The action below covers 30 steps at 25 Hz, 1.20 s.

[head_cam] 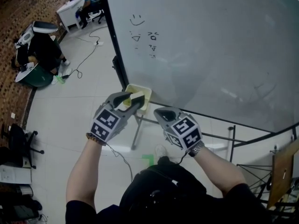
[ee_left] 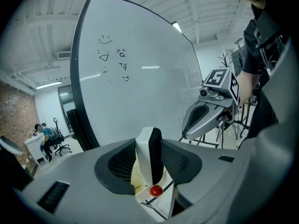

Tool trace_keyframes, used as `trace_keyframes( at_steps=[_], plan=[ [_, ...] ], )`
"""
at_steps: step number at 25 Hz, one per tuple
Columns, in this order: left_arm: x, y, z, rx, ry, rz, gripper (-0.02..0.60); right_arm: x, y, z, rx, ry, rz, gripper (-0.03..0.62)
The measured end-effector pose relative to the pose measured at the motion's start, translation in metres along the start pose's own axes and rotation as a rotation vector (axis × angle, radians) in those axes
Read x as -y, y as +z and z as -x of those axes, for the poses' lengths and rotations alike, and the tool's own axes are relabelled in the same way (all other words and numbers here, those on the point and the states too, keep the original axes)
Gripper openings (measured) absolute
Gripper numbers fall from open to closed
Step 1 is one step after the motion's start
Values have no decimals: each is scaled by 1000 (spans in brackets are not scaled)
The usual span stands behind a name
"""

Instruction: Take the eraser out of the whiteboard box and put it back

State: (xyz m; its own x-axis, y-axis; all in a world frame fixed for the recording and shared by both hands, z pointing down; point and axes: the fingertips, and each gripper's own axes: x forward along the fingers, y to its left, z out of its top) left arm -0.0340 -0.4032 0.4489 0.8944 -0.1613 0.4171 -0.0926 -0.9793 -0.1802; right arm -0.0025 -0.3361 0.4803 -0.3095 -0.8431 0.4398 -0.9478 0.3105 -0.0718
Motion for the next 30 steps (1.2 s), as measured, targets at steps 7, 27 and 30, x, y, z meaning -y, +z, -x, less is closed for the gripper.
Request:
trace_keyframes(
  at_steps=[7,27,30],
  plan=[
    [-6,-12,-20,-29,-48,-6,163,17,-3,-13,-15,-12,-22,25],
    [-19,-25,-32,-37,-51,30,193,23,-6,-30,-33,-14,-38,25],
    [-19,-27,-32,-42,-47,32,195,21,-6,-30,-33,-10,-33,25]
  ],
)
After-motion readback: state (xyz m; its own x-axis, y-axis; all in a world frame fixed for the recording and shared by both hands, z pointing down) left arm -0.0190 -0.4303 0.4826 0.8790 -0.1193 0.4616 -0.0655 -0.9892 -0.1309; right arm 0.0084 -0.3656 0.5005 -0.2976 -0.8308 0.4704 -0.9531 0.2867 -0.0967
